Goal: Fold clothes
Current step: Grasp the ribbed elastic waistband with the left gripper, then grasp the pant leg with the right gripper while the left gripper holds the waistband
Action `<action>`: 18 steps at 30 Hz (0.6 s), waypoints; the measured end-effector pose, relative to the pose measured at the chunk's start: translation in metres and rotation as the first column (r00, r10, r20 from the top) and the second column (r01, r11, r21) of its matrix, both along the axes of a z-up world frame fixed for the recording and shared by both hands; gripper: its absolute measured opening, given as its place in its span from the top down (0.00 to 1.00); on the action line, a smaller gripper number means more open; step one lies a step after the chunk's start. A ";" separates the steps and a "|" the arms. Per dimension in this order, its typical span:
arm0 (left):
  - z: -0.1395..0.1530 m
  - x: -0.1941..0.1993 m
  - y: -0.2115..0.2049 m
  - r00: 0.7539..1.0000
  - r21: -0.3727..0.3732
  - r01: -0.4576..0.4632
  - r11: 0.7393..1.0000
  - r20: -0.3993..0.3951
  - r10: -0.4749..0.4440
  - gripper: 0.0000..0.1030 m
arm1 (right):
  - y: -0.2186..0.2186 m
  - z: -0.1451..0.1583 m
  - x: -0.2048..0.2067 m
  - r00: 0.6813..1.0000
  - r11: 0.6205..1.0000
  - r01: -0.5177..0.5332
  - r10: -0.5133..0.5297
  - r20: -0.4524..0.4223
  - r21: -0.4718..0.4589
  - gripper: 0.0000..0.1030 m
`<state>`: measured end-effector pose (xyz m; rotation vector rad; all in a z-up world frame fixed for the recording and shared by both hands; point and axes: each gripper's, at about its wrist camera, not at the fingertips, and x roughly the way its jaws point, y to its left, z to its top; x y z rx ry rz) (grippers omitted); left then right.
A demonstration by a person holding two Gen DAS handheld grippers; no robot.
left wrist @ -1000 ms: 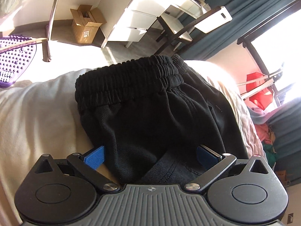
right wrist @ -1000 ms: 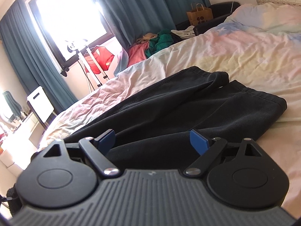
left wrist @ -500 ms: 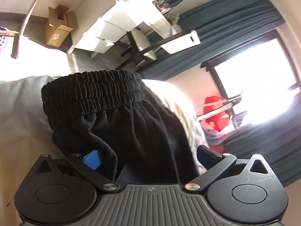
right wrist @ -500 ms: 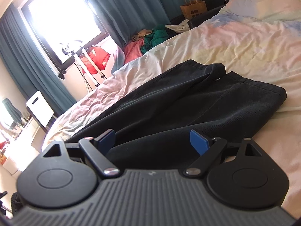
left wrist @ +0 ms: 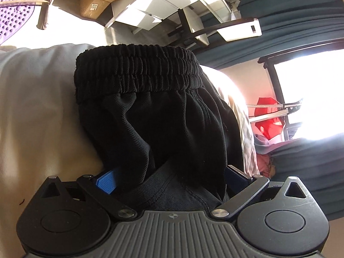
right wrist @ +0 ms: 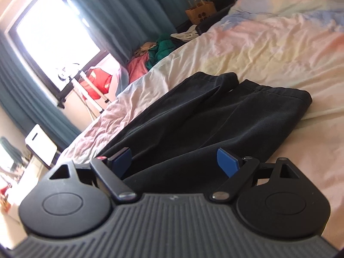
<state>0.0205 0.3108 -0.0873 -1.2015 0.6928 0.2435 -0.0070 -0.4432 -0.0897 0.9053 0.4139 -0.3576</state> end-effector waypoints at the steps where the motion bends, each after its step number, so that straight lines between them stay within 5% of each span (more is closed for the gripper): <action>1: -0.001 -0.001 0.002 1.000 -0.011 -0.007 1.000 0.002 0.007 0.01 | -0.004 -0.001 -0.002 1.000 1.000 0.015 -0.015 0.003 0.018 0.15; 6: -0.014 -0.004 0.013 0.998 -0.098 -0.052 0.994 0.015 0.053 0.01 | -0.040 -0.025 -0.014 0.990 0.979 0.141 -0.140 -0.018 0.146 0.14; 11: -0.024 -0.005 0.022 0.996 -0.145 -0.070 0.987 0.037 0.076 0.02 | -0.081 -0.055 -0.028 0.960 0.920 0.280 -0.273 -0.066 0.275 0.13; 18: -0.037 -0.009 0.027 0.989 -0.207 -0.085 0.975 0.100 0.108 0.02 | -0.107 -0.105 -0.004 0.946 0.863 0.323 -0.295 -0.132 0.389 0.22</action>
